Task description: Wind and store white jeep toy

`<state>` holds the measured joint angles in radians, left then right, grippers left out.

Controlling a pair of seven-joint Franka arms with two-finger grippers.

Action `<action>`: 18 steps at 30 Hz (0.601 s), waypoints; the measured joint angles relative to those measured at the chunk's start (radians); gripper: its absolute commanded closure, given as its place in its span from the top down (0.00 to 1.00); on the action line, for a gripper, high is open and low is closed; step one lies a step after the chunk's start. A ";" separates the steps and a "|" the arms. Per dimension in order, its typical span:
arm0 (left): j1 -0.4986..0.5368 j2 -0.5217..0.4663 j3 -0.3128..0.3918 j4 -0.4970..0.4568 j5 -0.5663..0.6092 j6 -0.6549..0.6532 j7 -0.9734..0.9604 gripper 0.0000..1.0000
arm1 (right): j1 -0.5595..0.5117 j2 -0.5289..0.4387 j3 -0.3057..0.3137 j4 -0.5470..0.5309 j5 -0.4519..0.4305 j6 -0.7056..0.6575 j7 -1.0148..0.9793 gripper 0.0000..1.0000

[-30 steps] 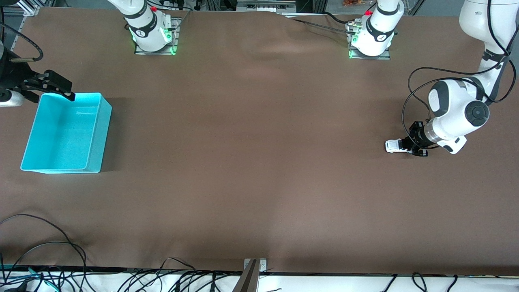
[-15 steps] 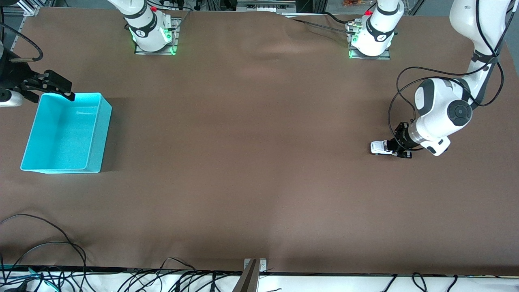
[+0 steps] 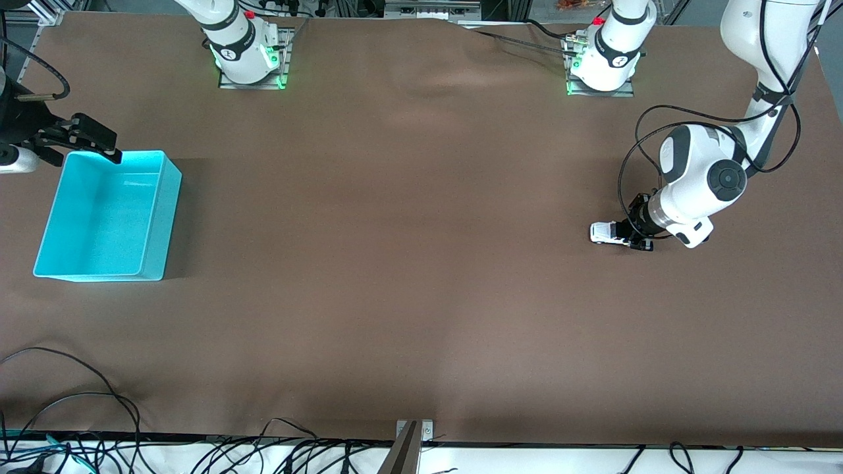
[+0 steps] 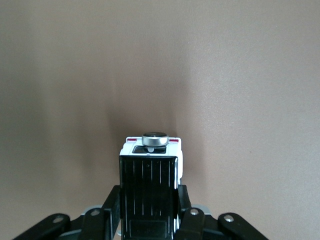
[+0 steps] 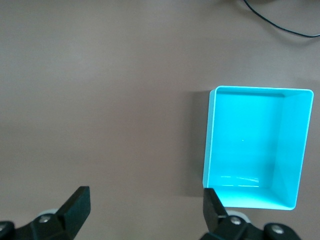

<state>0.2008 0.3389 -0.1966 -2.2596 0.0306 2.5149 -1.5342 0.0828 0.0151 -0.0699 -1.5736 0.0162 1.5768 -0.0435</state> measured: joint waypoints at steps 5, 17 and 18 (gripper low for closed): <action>0.007 0.000 0.002 -0.002 0.000 0.007 -0.001 0.38 | 0.000 0.000 0.000 0.000 0.000 0.000 0.000 1.00; 0.064 0.000 0.011 -0.010 0.053 0.038 -0.005 0.38 | 0.000 0.000 0.000 0.000 0.000 -0.001 0.000 1.00; 0.073 0.000 0.011 -0.010 0.069 0.039 -0.007 0.38 | 0.000 0.000 -0.001 0.000 0.000 -0.001 0.000 1.00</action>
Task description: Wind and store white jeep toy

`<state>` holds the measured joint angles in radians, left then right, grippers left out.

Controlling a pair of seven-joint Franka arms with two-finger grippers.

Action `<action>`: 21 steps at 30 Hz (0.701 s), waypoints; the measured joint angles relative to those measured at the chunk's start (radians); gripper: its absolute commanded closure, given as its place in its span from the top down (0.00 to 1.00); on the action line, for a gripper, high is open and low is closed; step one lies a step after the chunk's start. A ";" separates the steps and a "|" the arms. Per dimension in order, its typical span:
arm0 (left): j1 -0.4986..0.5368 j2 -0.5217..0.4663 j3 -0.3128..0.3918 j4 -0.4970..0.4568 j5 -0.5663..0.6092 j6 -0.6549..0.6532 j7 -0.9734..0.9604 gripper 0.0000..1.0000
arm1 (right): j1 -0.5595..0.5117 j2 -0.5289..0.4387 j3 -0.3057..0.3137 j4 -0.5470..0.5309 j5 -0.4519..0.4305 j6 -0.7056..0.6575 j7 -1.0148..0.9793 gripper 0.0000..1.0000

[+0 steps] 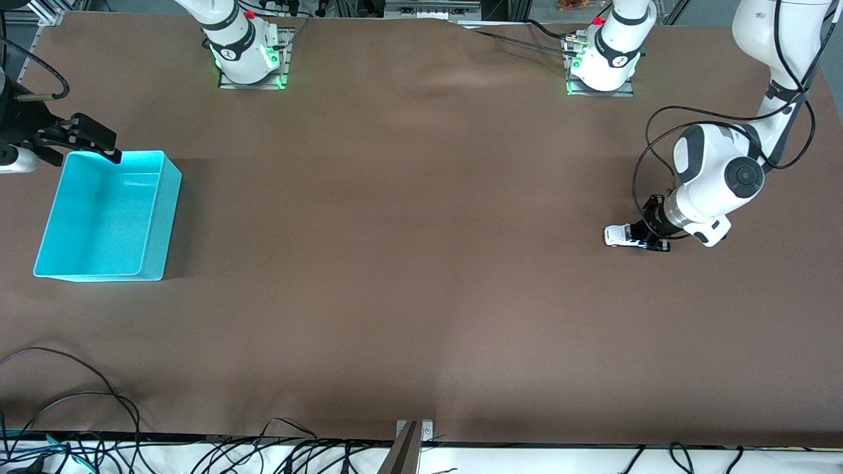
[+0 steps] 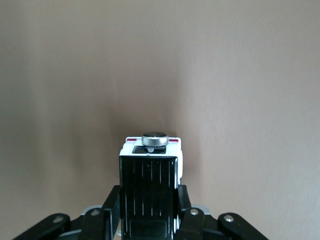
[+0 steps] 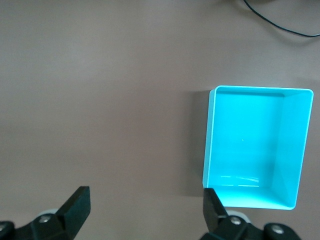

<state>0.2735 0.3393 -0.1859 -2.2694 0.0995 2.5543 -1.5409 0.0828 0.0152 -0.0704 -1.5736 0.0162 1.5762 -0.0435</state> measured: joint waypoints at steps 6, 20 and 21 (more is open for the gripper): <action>0.048 0.002 0.000 0.000 0.041 0.015 0.000 0.38 | 0.000 0.000 0.000 0.000 0.000 0.000 0.000 1.00; 0.130 0.010 0.000 0.000 0.142 0.053 0.000 0.42 | 0.000 0.000 0.000 0.000 0.000 0.000 0.000 1.00; 0.136 0.011 0.000 0.001 0.148 0.057 0.001 0.43 | 0.000 0.000 0.000 0.000 0.000 0.000 0.000 1.00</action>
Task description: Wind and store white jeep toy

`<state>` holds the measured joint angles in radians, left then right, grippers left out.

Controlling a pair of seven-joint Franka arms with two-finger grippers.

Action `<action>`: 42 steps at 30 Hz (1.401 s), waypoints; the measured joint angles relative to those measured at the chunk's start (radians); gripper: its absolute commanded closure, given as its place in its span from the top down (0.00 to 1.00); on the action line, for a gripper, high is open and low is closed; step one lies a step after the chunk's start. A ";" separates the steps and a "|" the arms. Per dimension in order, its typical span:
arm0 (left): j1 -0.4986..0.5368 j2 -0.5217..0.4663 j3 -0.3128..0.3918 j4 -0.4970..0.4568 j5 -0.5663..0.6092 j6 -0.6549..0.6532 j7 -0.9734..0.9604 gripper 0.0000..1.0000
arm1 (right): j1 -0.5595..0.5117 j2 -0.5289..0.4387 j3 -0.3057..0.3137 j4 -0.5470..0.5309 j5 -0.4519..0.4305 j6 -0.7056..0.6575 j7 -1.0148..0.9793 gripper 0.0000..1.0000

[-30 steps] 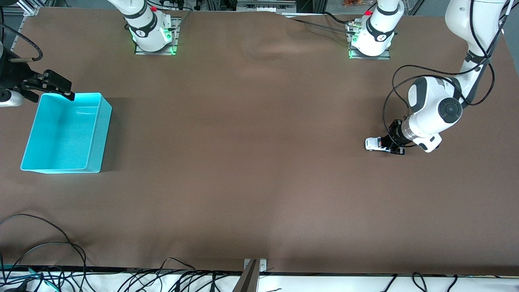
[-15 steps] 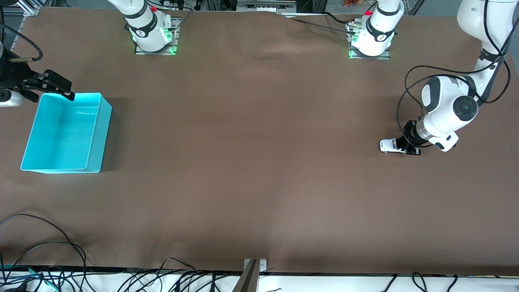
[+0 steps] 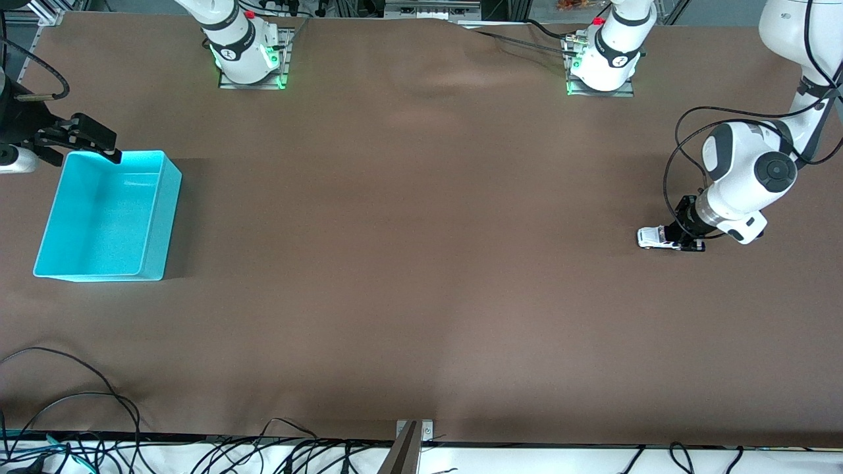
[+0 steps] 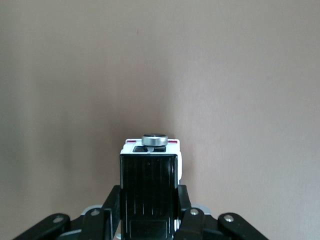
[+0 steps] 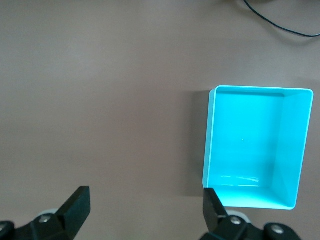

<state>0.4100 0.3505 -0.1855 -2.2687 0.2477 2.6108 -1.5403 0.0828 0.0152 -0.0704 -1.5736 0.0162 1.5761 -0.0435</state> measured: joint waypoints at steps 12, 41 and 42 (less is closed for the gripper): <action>0.046 0.025 0.000 0.009 0.076 0.015 0.000 1.00 | 0.000 0.000 0.000 0.000 0.000 0.000 0.000 1.00; 0.059 0.015 -0.011 0.130 0.083 -0.087 -0.001 1.00 | 0.000 0.002 0.000 0.000 0.000 0.002 0.000 1.00; 0.059 0.004 -0.016 0.132 0.083 -0.097 -0.001 1.00 | 0.000 0.002 0.000 0.000 0.000 0.002 0.000 1.00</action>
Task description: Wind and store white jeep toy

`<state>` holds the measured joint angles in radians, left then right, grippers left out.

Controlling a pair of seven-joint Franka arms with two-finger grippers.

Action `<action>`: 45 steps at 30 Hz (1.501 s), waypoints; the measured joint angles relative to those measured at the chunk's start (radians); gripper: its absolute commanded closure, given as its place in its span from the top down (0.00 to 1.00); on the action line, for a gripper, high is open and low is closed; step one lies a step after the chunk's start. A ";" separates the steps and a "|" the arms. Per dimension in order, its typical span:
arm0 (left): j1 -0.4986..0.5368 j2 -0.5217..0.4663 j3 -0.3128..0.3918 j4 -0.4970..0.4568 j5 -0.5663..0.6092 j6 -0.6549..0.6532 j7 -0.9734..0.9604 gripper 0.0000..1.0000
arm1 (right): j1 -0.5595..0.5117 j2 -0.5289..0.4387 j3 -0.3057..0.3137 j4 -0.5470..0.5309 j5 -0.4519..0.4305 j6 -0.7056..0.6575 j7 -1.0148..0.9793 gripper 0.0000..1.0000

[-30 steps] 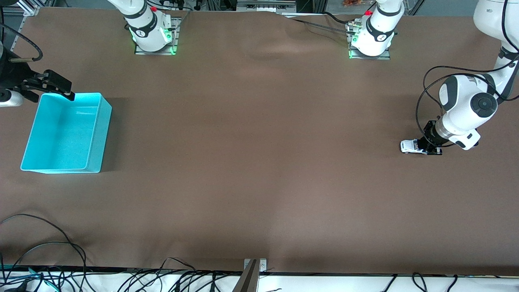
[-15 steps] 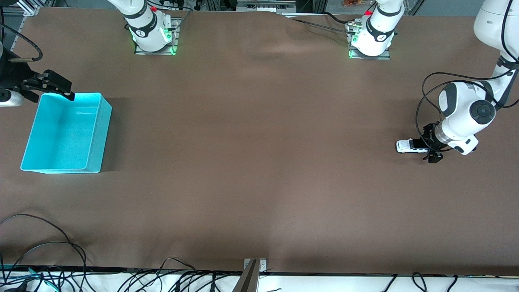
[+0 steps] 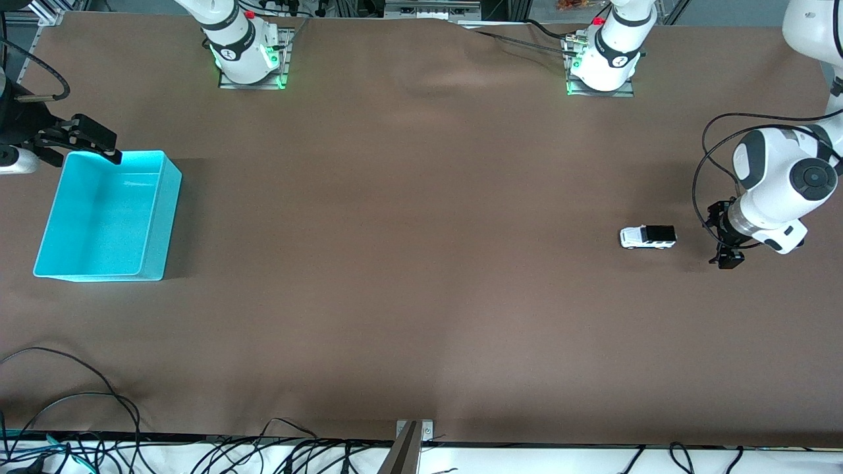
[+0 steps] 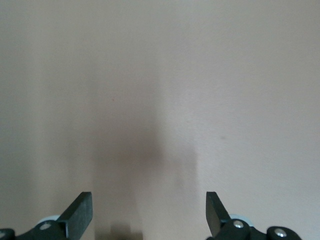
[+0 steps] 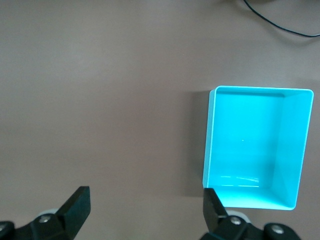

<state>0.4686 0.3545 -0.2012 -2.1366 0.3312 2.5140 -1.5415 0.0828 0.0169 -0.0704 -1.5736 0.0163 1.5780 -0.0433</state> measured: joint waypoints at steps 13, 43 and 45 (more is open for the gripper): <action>-0.003 -0.077 -0.110 0.168 0.000 -0.311 0.058 1.00 | -0.001 0.000 -0.003 0.000 0.000 -0.002 0.000 1.00; -0.002 -0.138 -0.150 0.498 -0.132 -0.658 0.988 1.00 | -0.003 -0.001 -0.036 0.000 0.000 -0.068 0.000 1.00; -0.003 -0.138 -0.152 0.514 -0.143 -0.680 1.054 1.00 | -0.003 -0.001 -0.036 0.000 0.000 -0.068 0.000 1.00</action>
<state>0.4657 0.2164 -0.3527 -1.6222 0.1877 1.8340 -0.4879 0.0801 0.0161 -0.1066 -1.5736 0.0162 1.5100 -0.0431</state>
